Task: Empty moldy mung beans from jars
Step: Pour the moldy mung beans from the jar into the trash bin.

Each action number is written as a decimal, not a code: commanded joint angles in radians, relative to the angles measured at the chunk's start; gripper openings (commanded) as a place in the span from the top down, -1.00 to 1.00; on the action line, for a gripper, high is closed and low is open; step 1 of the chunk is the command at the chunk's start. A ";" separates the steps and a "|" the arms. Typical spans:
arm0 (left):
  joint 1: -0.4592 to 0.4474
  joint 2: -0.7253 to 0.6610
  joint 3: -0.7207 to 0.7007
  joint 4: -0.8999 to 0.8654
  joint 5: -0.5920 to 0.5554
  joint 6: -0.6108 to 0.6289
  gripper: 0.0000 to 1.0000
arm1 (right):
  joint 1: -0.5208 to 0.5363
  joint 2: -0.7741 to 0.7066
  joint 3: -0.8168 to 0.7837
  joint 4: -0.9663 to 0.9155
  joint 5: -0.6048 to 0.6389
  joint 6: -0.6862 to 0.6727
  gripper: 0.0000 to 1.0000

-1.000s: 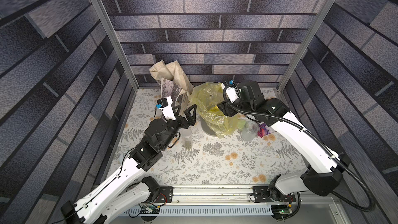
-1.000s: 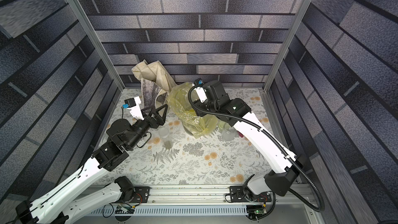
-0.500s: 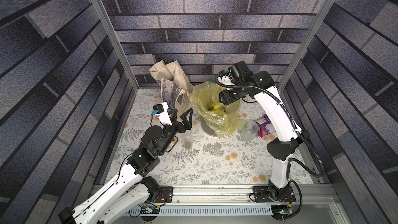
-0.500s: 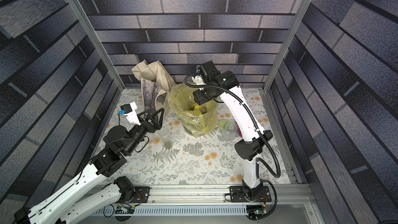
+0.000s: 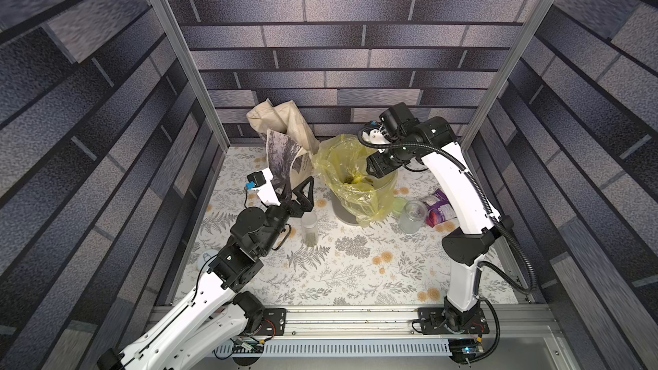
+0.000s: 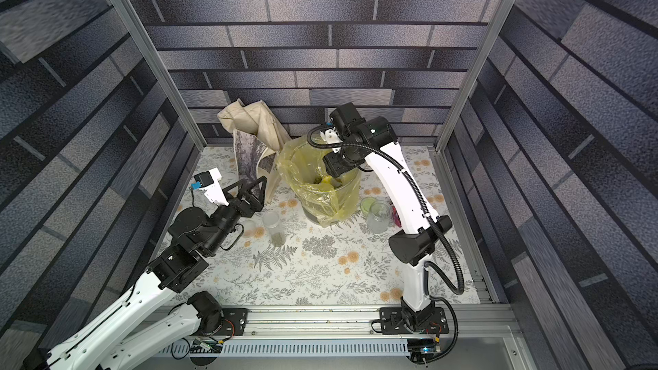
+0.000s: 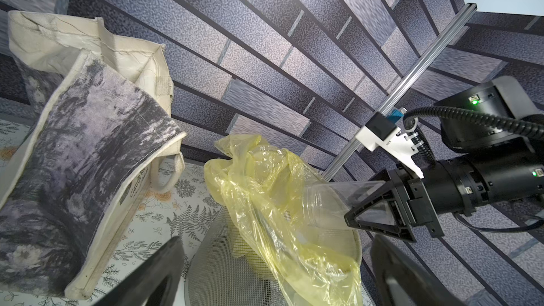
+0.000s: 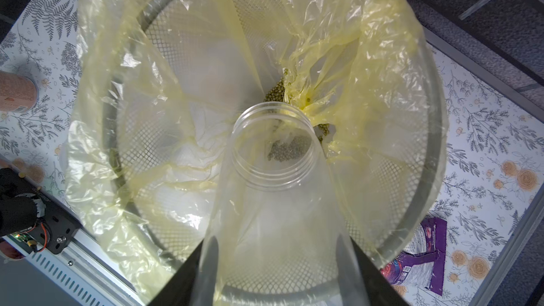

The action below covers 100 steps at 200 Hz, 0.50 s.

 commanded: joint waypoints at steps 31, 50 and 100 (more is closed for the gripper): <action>0.009 0.023 -0.002 0.013 0.024 -0.007 -1.00 | -0.007 -0.106 -0.025 0.022 0.041 -0.009 0.09; 0.013 0.040 0.004 0.027 0.043 -0.009 -1.00 | -0.007 -0.187 -0.141 0.132 -0.039 -0.003 0.09; 0.020 0.106 0.036 0.089 0.116 0.032 -1.00 | -0.007 -0.459 -0.523 0.518 -0.197 0.040 0.10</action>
